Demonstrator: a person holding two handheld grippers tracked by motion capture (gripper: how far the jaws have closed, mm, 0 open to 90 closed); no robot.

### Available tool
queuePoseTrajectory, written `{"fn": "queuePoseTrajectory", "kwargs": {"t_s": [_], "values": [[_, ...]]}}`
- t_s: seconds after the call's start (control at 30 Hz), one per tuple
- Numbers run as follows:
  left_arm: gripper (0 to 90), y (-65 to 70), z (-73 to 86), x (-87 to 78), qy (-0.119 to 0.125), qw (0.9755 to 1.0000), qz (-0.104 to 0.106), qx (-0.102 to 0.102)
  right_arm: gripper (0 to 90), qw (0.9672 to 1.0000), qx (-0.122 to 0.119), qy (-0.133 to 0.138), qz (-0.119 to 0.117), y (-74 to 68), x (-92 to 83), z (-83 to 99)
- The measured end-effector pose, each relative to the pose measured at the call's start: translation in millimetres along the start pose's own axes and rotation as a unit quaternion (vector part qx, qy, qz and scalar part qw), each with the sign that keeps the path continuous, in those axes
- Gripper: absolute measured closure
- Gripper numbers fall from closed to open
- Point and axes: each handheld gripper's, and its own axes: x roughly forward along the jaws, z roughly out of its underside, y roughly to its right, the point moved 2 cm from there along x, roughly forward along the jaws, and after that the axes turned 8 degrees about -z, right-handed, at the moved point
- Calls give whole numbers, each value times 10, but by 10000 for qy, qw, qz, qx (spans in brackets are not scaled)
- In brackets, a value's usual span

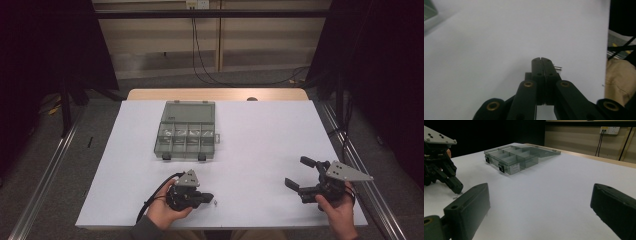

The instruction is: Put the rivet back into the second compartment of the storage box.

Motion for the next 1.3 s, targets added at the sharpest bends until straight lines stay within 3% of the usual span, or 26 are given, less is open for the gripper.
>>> {"fn": "queuePoseTrajectory", "kwargs": {"t_s": [0.4,0.57,0.67,0.83,1.13,1.3], "values": [[900,-35,2,-2,-12,10000,-41,-83,22,10000,-1,-3,-4,-1,0,0],[900,-65,-11,-10,70,9998,-52,-202,22,10000,-5,-9,0,-3,1,-2],[900,-60,-9,-19,106,9998,-59,-171,22,10000,-6,-12,-1,-3,0,-1],[781,-48,10,-53,252,9995,-16,-200,22,10000,0,-3,-13,0,-2,1],[709,-10,59,-66,162,9998,-146,-7,22,10000,2,-11,-26,-3,10,-5],[716,21,71,-56,50,9996,-247,147,23,10000,-4,-16,-37,0,20,-5]]}}
